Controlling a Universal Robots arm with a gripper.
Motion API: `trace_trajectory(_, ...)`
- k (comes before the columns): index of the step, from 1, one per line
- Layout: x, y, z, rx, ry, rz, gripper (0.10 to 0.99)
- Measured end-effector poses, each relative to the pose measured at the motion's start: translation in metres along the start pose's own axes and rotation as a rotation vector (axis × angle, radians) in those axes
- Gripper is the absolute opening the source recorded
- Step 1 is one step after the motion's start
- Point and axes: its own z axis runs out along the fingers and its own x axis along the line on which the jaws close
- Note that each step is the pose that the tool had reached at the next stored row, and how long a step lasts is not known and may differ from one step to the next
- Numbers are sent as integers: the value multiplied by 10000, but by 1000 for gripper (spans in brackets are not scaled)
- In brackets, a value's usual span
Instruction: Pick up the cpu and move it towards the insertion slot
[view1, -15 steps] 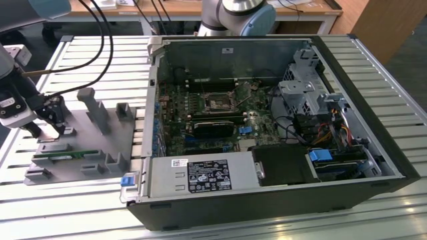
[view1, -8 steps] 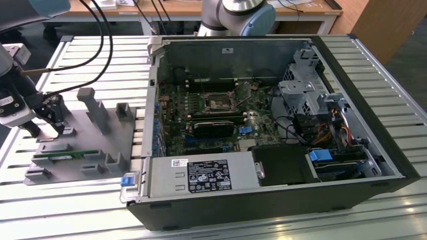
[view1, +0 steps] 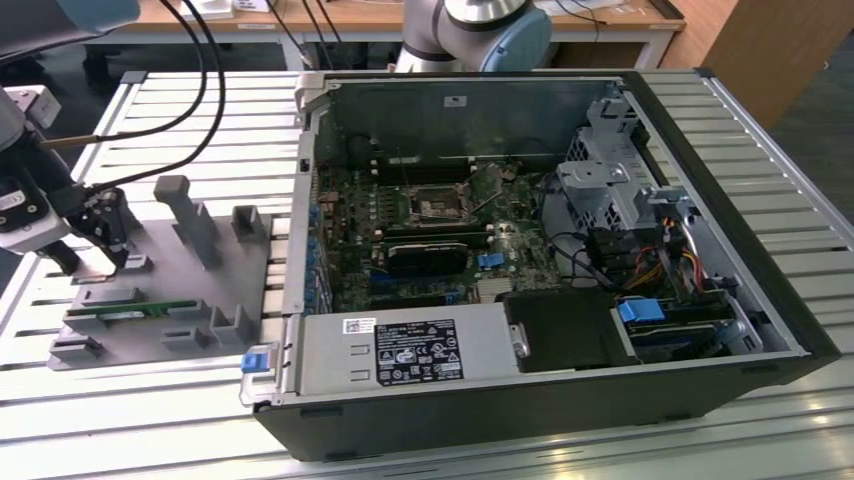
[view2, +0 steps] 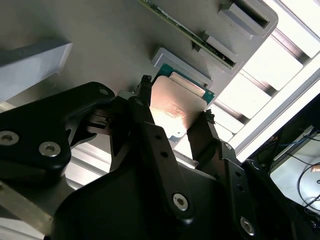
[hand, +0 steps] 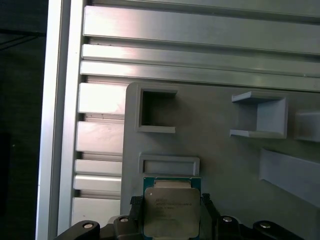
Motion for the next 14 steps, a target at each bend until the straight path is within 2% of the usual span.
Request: trace_trajectory(14,-1,-1,-30,16,1,-1,541)
